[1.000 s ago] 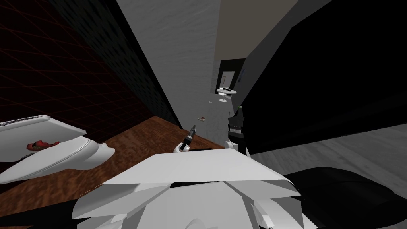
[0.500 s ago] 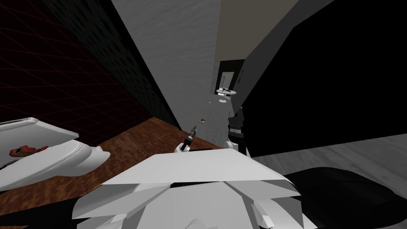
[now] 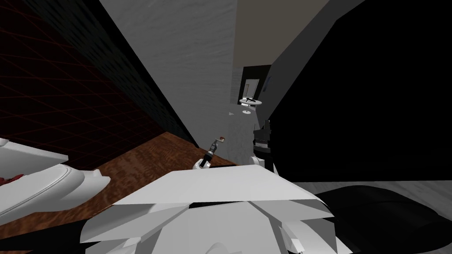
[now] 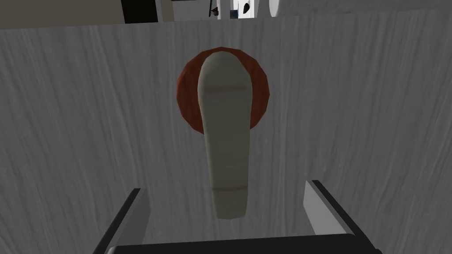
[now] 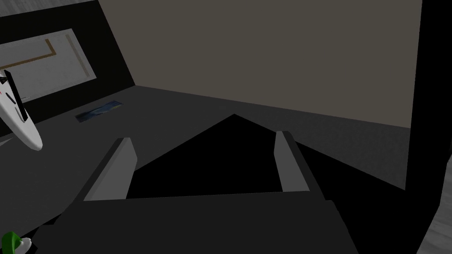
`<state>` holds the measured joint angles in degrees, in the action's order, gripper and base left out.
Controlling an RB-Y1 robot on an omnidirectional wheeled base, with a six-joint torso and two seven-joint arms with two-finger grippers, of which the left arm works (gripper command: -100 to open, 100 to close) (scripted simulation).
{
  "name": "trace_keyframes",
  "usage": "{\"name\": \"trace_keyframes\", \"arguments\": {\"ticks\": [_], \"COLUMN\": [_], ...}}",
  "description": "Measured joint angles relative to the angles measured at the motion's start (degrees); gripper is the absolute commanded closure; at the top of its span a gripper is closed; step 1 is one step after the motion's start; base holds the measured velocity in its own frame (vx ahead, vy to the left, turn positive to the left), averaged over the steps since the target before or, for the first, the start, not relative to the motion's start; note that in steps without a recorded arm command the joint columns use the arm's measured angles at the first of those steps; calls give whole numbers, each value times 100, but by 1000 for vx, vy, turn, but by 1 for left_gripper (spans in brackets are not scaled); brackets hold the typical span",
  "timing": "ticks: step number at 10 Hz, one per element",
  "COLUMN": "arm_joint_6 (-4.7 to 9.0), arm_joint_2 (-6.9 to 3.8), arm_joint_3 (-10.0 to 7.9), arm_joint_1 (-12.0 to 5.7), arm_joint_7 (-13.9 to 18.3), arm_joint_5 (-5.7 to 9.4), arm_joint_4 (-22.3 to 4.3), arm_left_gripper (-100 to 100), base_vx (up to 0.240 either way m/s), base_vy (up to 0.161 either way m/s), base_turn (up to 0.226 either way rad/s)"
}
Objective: Push the door open
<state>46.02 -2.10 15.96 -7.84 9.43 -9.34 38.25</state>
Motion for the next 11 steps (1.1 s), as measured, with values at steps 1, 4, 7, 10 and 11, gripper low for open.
{"name": "trace_keyframes", "arguments": {"ticks": [1,4,7,10,11], "arm_joint_6": [9,19,12,21,0], "arm_joint_2": [35,89,92,80,54], "arm_joint_3": [-13,-29,-30,-58,-79], "arm_joint_1": [-3,-21,-46,-38,2], "arm_joint_7": [-15,-29,-31,-41,-47], "arm_joint_5": [6,15,15,33,46], "arm_joint_4": [-18,-44,-32,-101,-82], "arm_left_gripper": [-100,100,100,100,100], "base_vx": [162,14,-3,83,152], "base_vy": [-76,-5,4,-56,-130], "base_turn": [-27,-4,-6,7,20]}}
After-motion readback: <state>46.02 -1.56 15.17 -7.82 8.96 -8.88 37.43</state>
